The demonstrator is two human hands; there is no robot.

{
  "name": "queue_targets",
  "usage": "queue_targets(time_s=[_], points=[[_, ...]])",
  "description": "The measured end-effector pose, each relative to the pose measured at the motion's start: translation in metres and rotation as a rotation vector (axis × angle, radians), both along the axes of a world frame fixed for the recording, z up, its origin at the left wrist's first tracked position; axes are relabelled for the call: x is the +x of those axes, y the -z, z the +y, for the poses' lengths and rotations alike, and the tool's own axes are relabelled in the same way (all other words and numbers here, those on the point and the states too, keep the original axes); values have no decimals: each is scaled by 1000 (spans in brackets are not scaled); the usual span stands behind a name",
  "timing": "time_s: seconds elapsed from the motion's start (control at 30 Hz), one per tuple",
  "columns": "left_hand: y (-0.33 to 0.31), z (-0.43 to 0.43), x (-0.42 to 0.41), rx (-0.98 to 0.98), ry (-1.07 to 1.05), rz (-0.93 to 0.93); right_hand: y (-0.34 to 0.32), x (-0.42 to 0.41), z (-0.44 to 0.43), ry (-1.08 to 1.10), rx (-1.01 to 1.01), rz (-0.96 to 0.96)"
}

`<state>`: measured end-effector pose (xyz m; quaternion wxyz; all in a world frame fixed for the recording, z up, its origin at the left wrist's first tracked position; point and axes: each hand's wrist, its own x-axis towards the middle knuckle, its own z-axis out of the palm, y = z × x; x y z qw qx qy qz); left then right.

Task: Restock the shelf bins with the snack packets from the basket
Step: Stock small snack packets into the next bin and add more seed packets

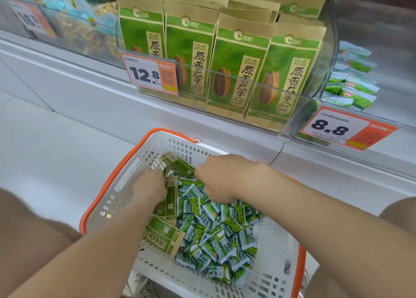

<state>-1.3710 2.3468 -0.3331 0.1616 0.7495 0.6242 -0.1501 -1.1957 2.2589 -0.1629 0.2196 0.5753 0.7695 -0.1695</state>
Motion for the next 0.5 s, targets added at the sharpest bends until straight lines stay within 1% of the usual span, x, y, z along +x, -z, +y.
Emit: queue_targets(time_s=[0.1,0.2,0.27,0.33,0.37,0.5], points=[[-18,3,10,7,43,-59,-9,7,-5,19,23,0],[-47,7,21,-107,176,-149,-19,19,-11,83,48,7],[-67,9,28,-260,240,-282,-26,27,-16,116,65,-2],[-92,6,34,-446,214,-456,-27,36,-21,125,110,-5],[-104,2,37,-503,201,-539,-26,41,-24,128,122,24],[-154,-10,47,-536,297,-837,-26,52,-37,191,153,187]])
